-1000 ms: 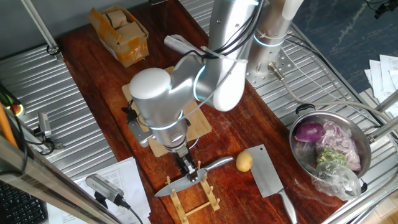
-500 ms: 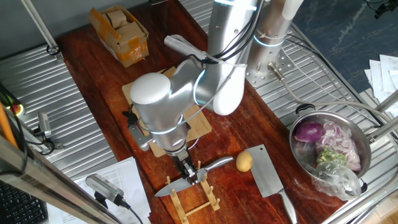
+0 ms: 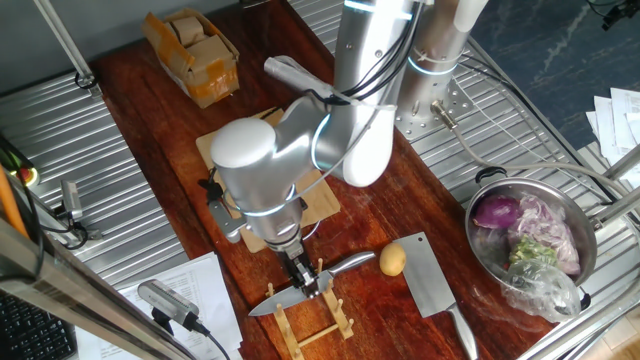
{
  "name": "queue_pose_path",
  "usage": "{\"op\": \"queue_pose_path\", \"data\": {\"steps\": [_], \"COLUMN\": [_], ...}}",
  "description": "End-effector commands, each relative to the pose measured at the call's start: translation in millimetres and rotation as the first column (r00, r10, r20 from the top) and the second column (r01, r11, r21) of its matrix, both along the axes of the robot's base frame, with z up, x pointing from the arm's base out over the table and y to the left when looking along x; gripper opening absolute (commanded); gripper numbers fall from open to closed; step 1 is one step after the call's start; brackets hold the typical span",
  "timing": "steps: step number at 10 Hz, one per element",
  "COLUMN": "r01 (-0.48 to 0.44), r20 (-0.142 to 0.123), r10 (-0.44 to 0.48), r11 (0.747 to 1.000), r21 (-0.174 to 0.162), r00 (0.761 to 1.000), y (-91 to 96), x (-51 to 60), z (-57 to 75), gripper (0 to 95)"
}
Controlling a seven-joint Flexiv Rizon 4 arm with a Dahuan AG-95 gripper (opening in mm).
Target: Chop the potatoes
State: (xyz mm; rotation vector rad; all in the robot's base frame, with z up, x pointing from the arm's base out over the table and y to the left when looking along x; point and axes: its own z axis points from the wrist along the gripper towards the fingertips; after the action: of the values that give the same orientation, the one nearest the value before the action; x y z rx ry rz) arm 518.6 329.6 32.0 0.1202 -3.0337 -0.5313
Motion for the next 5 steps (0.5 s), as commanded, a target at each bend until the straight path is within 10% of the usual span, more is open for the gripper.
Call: {"op": "queue_pose_path", "data": {"steps": [1, 2, 3, 5], "r01": [0.003, 0.004, 0.006, 0.014], "r20": [-0.001, 0.000, -0.002, -0.004], "r10": [-0.003, -0.004, -0.006, -0.014], "r11": [1.000, 1.000, 1.000, 1.000], "r21": [0.002, 0.005, 0.005, -0.002], "r00": [1.000, 1.000, 1.000, 1.000], "y": [1.9, 4.5, 6.6, 14.1], "x": [0.2, 0.4, 0.7, 1.6], "z": [1.9, 3.1, 3.9, 2.9], "gripper": [38.0, 38.0, 19.0, 19.0]}}
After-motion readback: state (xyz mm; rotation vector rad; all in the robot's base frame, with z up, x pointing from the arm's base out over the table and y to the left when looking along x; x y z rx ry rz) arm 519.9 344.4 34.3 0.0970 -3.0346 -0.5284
